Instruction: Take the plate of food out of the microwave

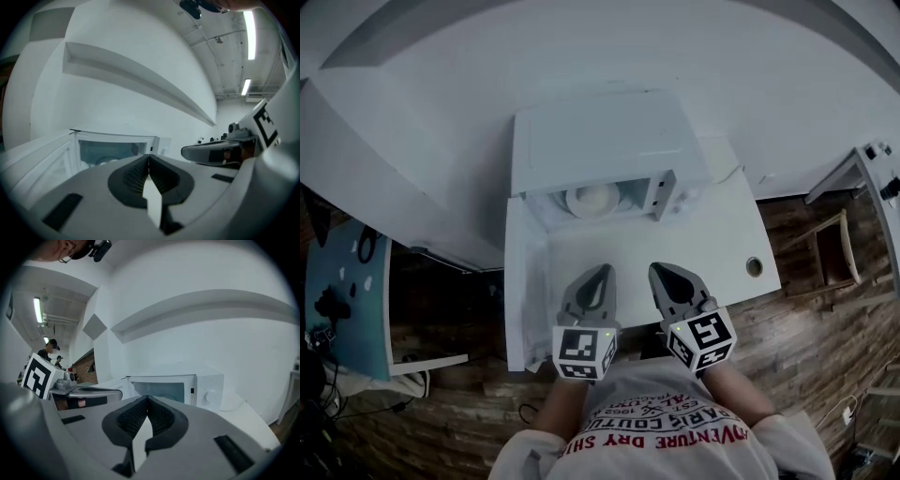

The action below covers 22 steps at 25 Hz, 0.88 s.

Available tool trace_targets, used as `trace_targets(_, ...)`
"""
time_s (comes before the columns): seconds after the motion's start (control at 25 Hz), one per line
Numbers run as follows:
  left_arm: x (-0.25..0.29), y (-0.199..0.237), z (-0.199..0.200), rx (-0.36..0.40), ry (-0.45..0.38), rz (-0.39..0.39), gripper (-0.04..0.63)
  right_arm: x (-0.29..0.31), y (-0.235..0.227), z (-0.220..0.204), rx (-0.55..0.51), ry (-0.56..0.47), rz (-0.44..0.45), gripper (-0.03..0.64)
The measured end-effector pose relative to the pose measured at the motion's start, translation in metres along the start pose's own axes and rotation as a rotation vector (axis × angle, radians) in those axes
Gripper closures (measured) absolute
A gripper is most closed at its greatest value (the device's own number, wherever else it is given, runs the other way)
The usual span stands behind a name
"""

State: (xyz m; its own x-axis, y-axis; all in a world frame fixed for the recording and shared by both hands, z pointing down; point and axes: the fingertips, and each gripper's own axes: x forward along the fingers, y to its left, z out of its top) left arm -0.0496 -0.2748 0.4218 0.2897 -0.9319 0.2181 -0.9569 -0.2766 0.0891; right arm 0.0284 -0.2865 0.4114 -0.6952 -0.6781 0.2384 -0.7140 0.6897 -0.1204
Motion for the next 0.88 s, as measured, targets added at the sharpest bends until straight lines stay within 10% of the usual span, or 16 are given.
trace_targets(0.52,0.078,0.023,-0.016,-0.048,0.093,0.307,0.589,0.085,-0.066,0.010,-0.108,0.084,0.331,0.606)
trace_targets(0.88,0.086,0.047,-0.050,-0.159,0.090,0.451,0.588,0.124,-0.080,-0.019,-0.099,0.159,0.379,0.607)
